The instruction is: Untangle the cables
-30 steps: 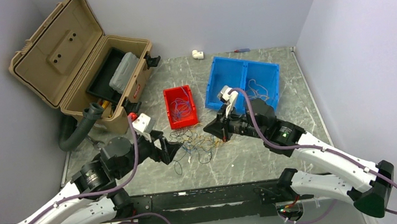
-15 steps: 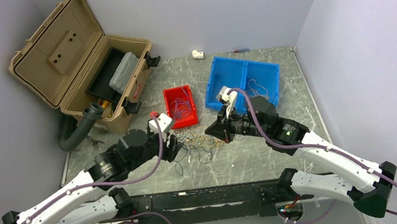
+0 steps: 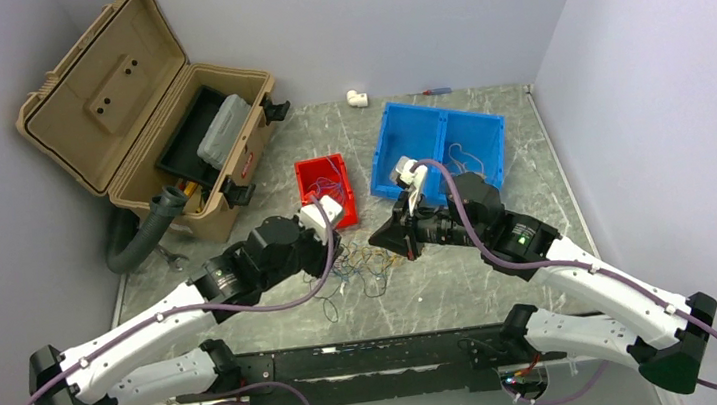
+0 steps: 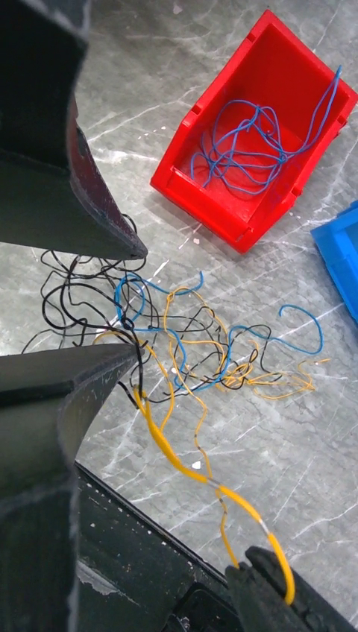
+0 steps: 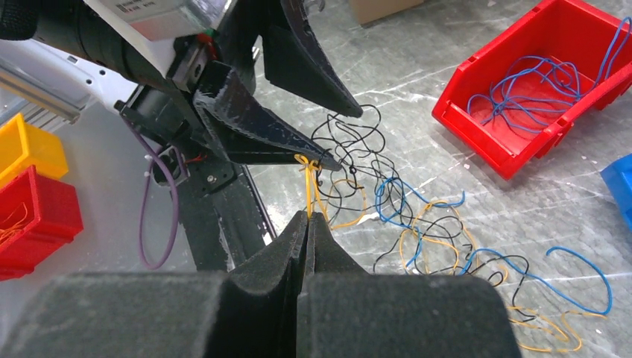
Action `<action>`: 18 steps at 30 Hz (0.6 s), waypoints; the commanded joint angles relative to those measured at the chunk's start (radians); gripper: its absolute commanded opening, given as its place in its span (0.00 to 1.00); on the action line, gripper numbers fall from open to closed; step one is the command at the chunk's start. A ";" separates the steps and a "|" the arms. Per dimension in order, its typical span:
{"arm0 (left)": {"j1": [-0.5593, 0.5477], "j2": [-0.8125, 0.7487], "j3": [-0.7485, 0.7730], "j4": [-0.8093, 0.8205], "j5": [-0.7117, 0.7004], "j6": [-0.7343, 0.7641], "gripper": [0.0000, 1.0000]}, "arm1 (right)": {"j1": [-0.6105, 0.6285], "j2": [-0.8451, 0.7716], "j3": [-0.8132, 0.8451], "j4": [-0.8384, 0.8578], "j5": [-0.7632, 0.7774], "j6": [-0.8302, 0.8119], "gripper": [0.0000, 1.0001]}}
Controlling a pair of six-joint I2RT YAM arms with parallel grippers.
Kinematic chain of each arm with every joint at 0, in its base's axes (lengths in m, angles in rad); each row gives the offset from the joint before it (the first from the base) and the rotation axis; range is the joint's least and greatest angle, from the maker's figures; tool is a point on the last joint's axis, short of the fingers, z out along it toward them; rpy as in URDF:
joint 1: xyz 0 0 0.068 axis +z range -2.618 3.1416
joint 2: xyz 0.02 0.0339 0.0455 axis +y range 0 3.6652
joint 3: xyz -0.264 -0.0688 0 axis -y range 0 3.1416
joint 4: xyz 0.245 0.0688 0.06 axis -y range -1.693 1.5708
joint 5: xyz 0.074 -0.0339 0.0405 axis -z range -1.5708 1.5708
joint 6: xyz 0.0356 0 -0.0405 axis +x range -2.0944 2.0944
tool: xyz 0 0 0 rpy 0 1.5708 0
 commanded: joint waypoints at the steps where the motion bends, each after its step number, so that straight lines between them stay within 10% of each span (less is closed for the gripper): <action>1: 0.003 0.032 0.044 0.087 0.004 0.013 0.47 | 0.004 -0.018 0.043 0.016 -0.017 -0.013 0.00; 3: 0.003 0.055 0.047 0.104 0.017 0.010 0.41 | 0.004 -0.022 0.038 0.022 -0.015 -0.009 0.00; 6: 0.003 0.083 0.056 0.100 -0.005 0.009 0.03 | 0.004 -0.032 0.033 0.024 0.013 -0.001 0.00; 12: 0.004 -0.008 0.021 0.076 -0.226 -0.031 0.00 | 0.004 -0.072 0.029 -0.056 0.306 0.043 0.00; 18: 0.049 -0.128 -0.006 -0.065 -0.415 -0.188 0.00 | -0.003 -0.138 0.006 -0.251 0.926 0.270 0.00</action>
